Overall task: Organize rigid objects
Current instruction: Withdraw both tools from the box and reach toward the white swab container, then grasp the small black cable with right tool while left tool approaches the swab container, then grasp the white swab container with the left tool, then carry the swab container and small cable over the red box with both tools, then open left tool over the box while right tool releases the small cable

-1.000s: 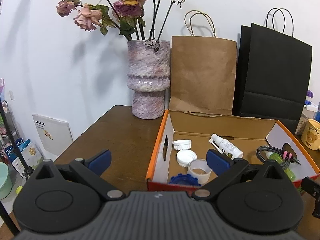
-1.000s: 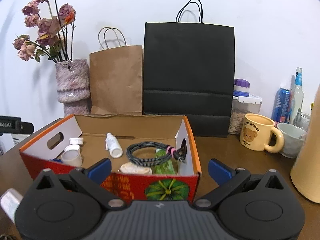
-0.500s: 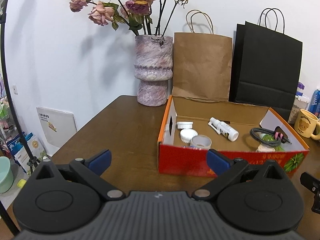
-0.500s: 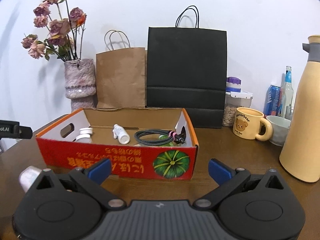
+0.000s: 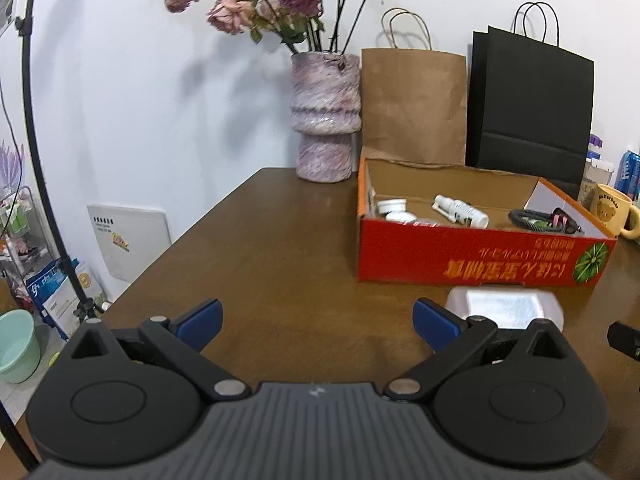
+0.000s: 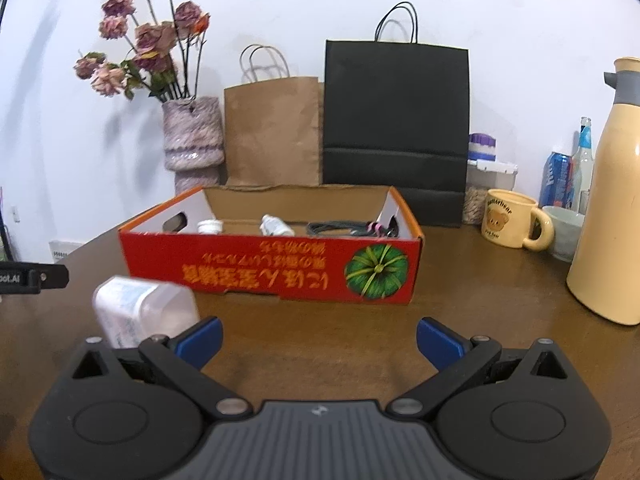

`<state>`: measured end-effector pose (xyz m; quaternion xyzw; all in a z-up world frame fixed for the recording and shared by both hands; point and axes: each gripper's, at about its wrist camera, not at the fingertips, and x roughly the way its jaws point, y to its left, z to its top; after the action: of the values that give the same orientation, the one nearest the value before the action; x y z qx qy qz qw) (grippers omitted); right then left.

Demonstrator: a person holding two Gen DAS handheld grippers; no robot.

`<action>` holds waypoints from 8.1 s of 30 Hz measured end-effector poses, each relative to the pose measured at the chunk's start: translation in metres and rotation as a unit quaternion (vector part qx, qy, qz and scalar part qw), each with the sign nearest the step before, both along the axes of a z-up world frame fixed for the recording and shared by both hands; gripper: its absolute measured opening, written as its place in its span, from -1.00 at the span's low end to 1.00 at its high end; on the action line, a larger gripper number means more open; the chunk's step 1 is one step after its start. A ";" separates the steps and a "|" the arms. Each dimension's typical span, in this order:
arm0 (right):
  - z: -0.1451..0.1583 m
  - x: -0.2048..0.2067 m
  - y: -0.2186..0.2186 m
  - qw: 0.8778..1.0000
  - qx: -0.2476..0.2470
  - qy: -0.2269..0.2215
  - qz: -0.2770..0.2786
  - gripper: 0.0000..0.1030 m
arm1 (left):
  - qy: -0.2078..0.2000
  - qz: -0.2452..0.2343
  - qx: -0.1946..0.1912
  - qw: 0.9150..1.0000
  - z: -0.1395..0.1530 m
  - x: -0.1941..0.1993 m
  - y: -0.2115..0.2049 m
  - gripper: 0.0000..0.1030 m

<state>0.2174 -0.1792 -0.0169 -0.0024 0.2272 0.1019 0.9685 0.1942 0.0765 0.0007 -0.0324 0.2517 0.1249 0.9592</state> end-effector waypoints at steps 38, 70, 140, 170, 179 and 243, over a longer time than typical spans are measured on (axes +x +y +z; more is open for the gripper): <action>-0.022 -0.024 0.121 0.983 -0.035 0.097 0.151 0.30 | 0.024 -0.040 -0.040 0.998 -0.022 -0.056 0.054 1.00; -0.001 -0.040 0.071 0.990 -0.018 0.015 0.136 -0.25 | 0.033 -0.046 -0.014 0.998 -0.022 -0.038 0.020 1.00; 0.001 -0.015 -0.034 0.999 0.013 -0.023 0.028 -0.25 | -0.052 -0.067 0.010 0.996 0.007 0.009 -0.109 0.62; 0.053 0.102 0.013 0.996 0.041 -0.080 0.019 -0.25 | -0.107 -0.011 -0.042 0.993 0.062 0.115 -0.068 0.62; 0.038 0.156 0.023 0.997 0.036 -0.059 0.024 -0.25 | -0.080 -0.011 -0.025 0.996 0.045 0.170 -0.066 0.62; 0.053 0.117 -0.002 0.999 0.014 -0.042 0.009 1.00 | -0.096 -0.018 -0.016 0.995 0.067 0.109 -0.042 1.00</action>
<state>0.3342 -0.1814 0.0362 0.0050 0.1844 0.1133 0.9763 0.3030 0.0341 0.0674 -0.0554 0.1614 0.1002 0.9802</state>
